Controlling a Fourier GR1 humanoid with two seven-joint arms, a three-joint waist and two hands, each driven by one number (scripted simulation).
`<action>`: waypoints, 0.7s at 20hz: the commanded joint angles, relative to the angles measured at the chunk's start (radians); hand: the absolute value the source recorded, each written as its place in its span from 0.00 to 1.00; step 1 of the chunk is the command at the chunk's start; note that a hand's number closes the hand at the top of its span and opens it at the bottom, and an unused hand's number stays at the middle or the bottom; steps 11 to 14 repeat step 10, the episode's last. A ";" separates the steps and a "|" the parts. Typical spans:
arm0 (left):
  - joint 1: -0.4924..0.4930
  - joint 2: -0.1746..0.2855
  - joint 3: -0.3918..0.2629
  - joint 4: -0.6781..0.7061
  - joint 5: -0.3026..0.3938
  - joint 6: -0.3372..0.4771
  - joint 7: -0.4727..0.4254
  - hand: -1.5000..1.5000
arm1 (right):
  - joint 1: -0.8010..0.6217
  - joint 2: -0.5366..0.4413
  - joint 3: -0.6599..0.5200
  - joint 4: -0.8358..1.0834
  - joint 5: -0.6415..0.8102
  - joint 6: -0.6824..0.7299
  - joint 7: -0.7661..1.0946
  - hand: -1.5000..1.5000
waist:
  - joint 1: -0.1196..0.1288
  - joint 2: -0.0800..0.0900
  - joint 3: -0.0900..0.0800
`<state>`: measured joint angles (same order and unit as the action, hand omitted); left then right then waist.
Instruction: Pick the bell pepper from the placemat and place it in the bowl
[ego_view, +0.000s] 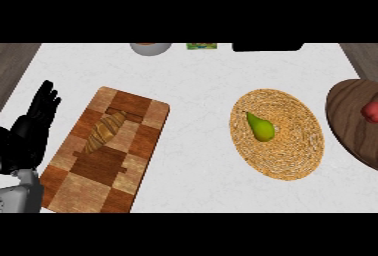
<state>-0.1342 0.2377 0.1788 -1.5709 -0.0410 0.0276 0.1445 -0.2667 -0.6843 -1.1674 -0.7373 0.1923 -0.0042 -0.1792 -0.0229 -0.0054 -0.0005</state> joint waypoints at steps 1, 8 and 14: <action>-0.057 0.003 -0.002 0.016 -0.015 0.014 0.028 0.50 | 0.134 0.053 -0.045 -0.119 -0.110 0.130 0.015 0.00 | 0.003 0.002 -0.001; -0.005 -0.010 0.002 0.024 -0.006 -0.007 -0.026 0.50 | 0.311 0.063 -0.136 -0.197 -0.289 0.361 -0.011 0.00 | 0.011 0.004 0.000; 0.013 0.003 0.021 0.057 -0.007 -0.017 -0.084 0.50 | 0.329 0.111 -0.160 -0.312 -0.345 0.375 0.049 0.00 | 0.011 0.004 -0.001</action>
